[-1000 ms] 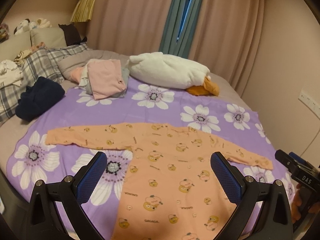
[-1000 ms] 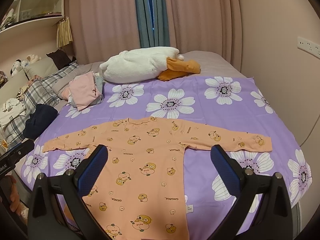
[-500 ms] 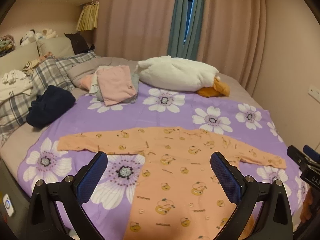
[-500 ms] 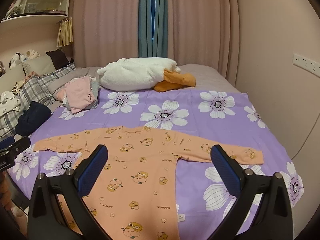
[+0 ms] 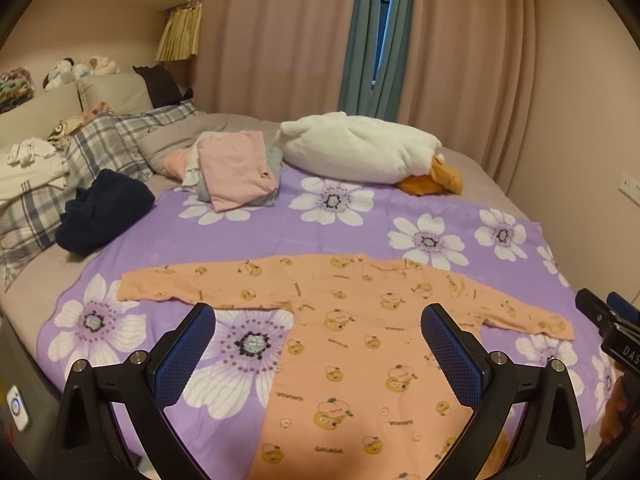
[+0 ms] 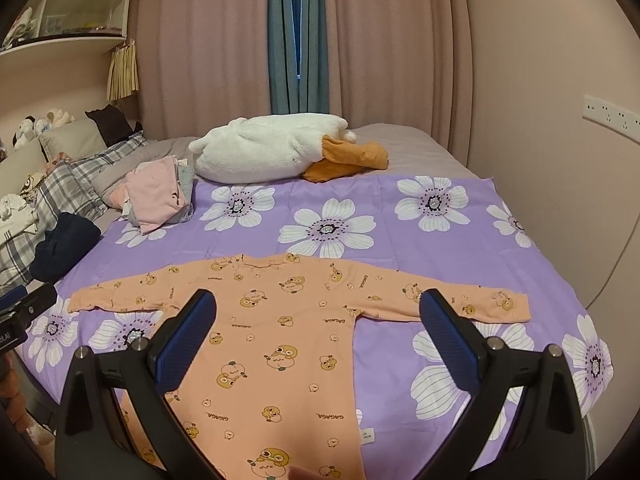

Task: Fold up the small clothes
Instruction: 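Lower the right gripper onto a sleeve cuff and close on it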

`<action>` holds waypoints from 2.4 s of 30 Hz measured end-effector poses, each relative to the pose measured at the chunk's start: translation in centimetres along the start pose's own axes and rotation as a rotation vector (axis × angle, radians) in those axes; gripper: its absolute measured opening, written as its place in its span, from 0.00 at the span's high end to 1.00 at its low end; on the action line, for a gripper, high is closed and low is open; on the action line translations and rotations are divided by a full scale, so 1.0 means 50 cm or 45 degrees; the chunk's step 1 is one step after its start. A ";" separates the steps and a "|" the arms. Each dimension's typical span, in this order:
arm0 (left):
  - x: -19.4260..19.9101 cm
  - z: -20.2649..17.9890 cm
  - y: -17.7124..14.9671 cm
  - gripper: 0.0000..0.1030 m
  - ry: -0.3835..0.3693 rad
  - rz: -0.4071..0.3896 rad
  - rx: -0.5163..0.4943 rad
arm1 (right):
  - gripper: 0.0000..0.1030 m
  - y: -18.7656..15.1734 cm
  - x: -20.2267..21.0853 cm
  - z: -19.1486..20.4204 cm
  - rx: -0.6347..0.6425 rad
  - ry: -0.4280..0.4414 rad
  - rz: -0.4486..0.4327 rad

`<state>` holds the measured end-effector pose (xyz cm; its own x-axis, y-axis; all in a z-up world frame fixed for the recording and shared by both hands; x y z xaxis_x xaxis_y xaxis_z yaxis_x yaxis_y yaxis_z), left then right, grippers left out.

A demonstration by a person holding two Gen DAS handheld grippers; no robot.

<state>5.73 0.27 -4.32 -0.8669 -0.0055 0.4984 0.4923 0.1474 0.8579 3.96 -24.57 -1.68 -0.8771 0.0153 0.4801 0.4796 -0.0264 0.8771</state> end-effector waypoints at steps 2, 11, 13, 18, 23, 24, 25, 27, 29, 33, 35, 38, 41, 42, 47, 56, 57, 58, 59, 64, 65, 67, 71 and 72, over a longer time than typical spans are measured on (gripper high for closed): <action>-0.002 -0.002 0.000 0.01 -0.009 0.005 -0.004 | 0.01 -0.001 -0.002 0.002 0.001 0.012 0.010; -0.003 -0.005 -0.001 0.01 -0.020 0.006 -0.006 | 0.01 -0.004 -0.013 -0.002 -0.005 -0.005 0.047; -0.005 -0.006 0.000 0.01 -0.018 0.009 -0.006 | 0.02 -0.005 -0.015 -0.005 -0.004 -0.018 0.057; -0.008 -0.008 -0.001 0.01 -0.010 0.006 -0.012 | 0.03 -0.003 -0.014 -0.009 -0.019 -0.019 0.041; -0.017 -0.006 0.001 0.01 -0.027 0.000 -0.011 | 0.03 -0.004 -0.020 -0.012 -0.050 0.010 0.030; -0.023 -0.004 0.004 0.01 -0.046 -0.008 -0.008 | 0.03 -0.005 -0.024 -0.014 -0.056 0.019 0.030; -0.035 0.001 0.009 0.01 -0.071 -0.011 0.005 | 0.03 -0.006 -0.030 -0.018 -0.064 0.032 0.015; -0.068 0.017 0.017 0.01 -0.144 -0.017 0.066 | 0.02 -0.003 -0.044 -0.028 -0.086 0.052 -0.028; -0.118 0.043 0.024 0.01 -0.209 -0.020 0.177 | 0.02 -0.002 -0.067 -0.046 -0.127 0.040 -0.046; -0.244 0.102 0.023 0.16 -0.215 0.013 0.365 | 0.02 -0.005 -0.138 -0.109 -0.222 -0.047 -0.097; -0.310 0.134 0.007 0.16 -0.209 0.096 0.464 | 0.02 -0.019 -0.184 -0.160 -0.328 -0.100 -0.058; -0.381 0.159 -0.022 0.16 -0.253 0.187 0.557 | 0.03 -0.050 -0.242 -0.250 -0.596 -0.074 0.002; -0.422 0.159 -0.043 0.16 -0.307 0.218 0.649 | 0.05 -0.073 -0.282 -0.326 -0.736 -0.065 -0.005; -0.431 0.153 -0.047 0.16 -0.338 0.238 0.657 | 0.04 -0.076 -0.288 -0.344 -0.743 -0.114 -0.008; -0.476 0.133 -0.077 0.16 -0.278 0.328 0.560 | 0.08 -0.102 -0.319 -0.457 -0.879 -0.149 0.024; -0.521 0.099 -0.165 0.16 -0.597 0.707 0.680 | 0.04 -0.192 -0.331 -0.612 -1.123 -0.227 0.106; -0.519 0.102 -0.164 0.16 -0.604 0.699 0.691 | 0.04 -0.201 -0.330 -0.622 -1.163 -0.202 0.112; -0.517 0.106 -0.164 0.16 -0.623 0.696 0.718 | 0.04 -0.212 -0.330 -0.631 -1.198 -0.188 0.120; -0.518 0.111 -0.164 0.16 -0.643 0.699 0.750 | 0.05 -0.224 -0.328 -0.641 -1.238 -0.189 0.125; -0.525 0.127 -0.172 0.28 -0.660 0.723 0.816 | 0.15 -0.262 -0.312 -0.687 -1.397 -0.219 0.101; -0.523 0.125 -0.171 0.28 -0.649 0.718 0.799 | 0.18 -0.268 -0.311 -0.694 -1.426 -0.208 0.114; -0.523 0.108 -0.170 0.28 -0.607 0.702 0.719 | 0.21 -0.273 -0.303 -0.702 -1.430 -0.217 0.113; -0.526 0.083 -0.169 0.31 -0.516 0.655 0.594 | 0.22 -0.271 -0.308 -0.702 -1.391 -0.247 0.139; -0.527 0.083 -0.169 0.37 -0.492 0.646 0.588 | 0.25 -0.271 -0.309 -0.704 -1.388 -0.246 0.131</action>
<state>24.09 3.27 -25.24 -0.5522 0.5043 0.6639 0.8264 0.4363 0.3560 10.08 -59.63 -21.56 -0.7699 0.1157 0.6276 0.1868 -0.8995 0.3950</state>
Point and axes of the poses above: each gripper's, at about its wrist camera, not at the fingertips, and x roughly against the way its jaws point, z to its left, y to its top, the point moved 5 cm from there along -x, roughly the way its jaws point, and after that the axes turned 3 degrees about -z, right-handed, at the moved point
